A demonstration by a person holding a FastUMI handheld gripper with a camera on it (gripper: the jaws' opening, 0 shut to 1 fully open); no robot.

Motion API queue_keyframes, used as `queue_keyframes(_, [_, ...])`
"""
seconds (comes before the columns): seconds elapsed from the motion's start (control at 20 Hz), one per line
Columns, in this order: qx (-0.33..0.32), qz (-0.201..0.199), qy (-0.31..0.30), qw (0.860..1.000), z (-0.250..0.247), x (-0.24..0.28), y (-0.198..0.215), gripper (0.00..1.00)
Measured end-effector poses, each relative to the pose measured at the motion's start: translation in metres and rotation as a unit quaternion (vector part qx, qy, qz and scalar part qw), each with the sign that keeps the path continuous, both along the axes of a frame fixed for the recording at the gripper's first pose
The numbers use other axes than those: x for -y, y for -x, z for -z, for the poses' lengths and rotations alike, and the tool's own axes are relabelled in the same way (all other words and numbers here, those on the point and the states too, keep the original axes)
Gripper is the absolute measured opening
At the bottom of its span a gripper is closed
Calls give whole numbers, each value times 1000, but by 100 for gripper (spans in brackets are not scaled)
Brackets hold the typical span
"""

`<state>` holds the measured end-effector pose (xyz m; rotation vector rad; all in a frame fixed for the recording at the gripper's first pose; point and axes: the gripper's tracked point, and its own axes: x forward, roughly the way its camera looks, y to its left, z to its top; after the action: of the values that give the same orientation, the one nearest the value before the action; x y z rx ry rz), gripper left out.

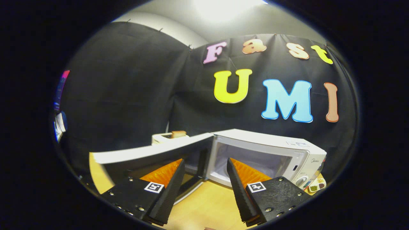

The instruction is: Open the microwave, put the food inside, and close the microwave door.

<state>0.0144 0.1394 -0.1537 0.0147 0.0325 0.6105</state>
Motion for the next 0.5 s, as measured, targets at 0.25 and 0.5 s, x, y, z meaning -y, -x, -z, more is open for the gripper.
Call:
queue_keyframes(0.25, [-2, -100, -66, 993, -31, -51, 105, 83])
queue_keyframes(0.5, [-26, -159, -90, 983, -22, -118, 137, 83])
